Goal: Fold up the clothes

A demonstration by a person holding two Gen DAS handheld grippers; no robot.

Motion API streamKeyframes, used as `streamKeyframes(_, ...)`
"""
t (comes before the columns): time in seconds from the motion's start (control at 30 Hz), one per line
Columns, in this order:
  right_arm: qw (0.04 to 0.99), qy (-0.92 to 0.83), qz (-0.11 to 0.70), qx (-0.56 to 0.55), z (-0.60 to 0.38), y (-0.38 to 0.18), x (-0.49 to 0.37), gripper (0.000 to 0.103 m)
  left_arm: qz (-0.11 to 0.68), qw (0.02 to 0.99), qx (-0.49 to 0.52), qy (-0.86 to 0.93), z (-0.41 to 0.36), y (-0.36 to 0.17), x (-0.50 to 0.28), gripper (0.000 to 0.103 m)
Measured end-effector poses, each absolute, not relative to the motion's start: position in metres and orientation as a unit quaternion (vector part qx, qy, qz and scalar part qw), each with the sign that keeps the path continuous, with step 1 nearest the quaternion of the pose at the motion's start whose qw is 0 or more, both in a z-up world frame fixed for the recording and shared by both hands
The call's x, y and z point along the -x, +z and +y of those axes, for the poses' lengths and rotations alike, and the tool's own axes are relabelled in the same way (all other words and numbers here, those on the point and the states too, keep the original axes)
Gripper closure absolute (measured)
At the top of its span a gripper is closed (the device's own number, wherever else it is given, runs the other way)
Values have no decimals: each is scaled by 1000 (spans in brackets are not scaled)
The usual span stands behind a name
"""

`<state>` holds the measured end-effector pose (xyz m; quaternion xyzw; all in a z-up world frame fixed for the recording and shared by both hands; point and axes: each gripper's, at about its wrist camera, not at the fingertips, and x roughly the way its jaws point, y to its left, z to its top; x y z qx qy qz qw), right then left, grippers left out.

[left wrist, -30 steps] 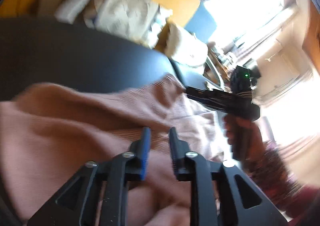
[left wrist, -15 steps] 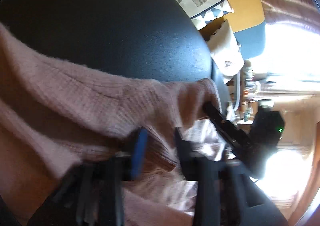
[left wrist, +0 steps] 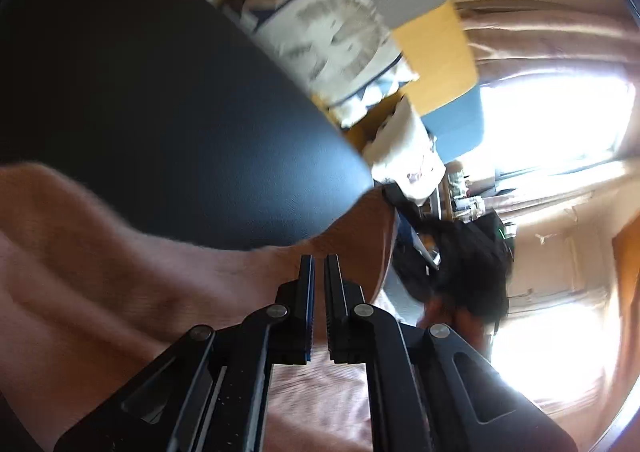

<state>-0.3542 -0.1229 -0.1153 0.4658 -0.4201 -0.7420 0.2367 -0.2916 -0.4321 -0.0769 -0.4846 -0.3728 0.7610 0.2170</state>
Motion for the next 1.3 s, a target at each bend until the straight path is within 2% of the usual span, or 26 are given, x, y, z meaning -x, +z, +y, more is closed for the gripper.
streamKeyframes(0.07, 238, -728, -465, -445, -123, -123, 367, 90, -346, 199, 451, 798, -454, -74, 269, 98)
streamKeyframes(0.1, 238, -718, -488, -435, -122, -127, 375, 86, -332, 190, 435, 815, -464, -74, 258, 98)
streamKeyframes(0.13, 226, -715, -494, -440, -122, -131, 383, 74, -313, 183, 422, 831, -471, -74, 248, 97)
streamKeyframes(0.17, 206, -719, -484, -455, -122, -132, 388, 70, -293, 177, 410, 845, -475, -75, 238, 96)
streamKeyframes(0.27, 186, -734, -442, -481, -123, -124, 387, 70, -225, 178, 385, 877, -478, -82, 218, 96)
streamKeyframes(0.37, 199, -766, -374, -484, -127, -103, 350, 70, -197, 193, 384, 881, -479, -97, 209, 96)
streamKeyframes(0.5, 232, -794, -268, -493, -141, -79, 280, 70, -202, 200, 427, 858, -476, -121, 214, 96)
streamKeyframes(0.77, 289, -820, -47, -492, -169, -32, 140, 70, -222, 212, 422, 853, -486, -125, 208, 95)
streamKeyframes(1.03, 267, -847, 151, -435, -198, -49, 32, 70, -226, 211, 422, 852, -479, -127, 207, 94)
streamKeyframes(1.13, 291, -837, 113, -450, -201, -57, 33, 70, -228, 210, 422, 852, -479, -127, 207, 94)
streamKeyframes(1.3, 275, -848, 40, -452, -197, -66, 50, 70, -233, 212, 422, 850, -478, -129, 208, 94)
